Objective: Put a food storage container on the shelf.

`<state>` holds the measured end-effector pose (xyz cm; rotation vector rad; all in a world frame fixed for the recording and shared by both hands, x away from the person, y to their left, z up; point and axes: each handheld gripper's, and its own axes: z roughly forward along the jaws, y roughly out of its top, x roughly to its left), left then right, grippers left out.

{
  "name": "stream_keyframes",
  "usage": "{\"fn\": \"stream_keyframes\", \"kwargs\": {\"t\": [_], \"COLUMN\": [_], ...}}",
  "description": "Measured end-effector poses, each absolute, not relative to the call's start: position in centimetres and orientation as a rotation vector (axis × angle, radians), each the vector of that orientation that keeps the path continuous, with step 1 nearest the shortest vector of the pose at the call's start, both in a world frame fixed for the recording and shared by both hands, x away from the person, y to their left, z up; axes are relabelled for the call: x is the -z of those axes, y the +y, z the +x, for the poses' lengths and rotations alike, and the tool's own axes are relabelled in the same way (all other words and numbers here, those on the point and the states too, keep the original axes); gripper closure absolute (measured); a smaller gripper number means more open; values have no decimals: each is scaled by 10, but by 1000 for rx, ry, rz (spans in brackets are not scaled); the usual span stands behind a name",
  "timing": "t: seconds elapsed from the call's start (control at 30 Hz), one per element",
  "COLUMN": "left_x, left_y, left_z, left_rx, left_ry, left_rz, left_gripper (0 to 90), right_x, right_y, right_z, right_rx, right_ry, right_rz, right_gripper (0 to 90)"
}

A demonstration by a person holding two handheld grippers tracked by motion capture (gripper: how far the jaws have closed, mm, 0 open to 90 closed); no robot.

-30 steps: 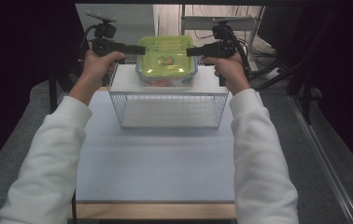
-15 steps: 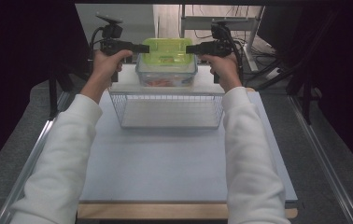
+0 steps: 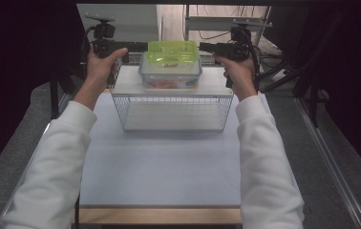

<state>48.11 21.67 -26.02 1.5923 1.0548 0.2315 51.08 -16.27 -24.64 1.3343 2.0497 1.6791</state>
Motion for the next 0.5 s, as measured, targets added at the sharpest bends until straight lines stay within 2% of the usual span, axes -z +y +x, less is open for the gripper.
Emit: {"fn": "stream_keyframes", "kwargs": {"t": [0.1,0.27,0.3,0.5], "left_x": [265,279,281,287], "left_y": [221,215,213,209], "left_z": [468,444,440,421], "left_rx": [-233,-207,-208,-215], "left_ry": [1065,1010,1000,972], "left_rz": [1574,1618,1629,1655], "left_gripper": [296,292,287,277], "right_x": [251,272,275,296], "right_y": [-172,-179,-178,-147], "right_z": [493,467,464,455], "right_rx": [-1701,-1697,-1695,-1684], "right_ry": [2023,2055,2073,2208], "right_rz": [1317,1291,1278,1128], "right_gripper": [554,843,873,893]}}
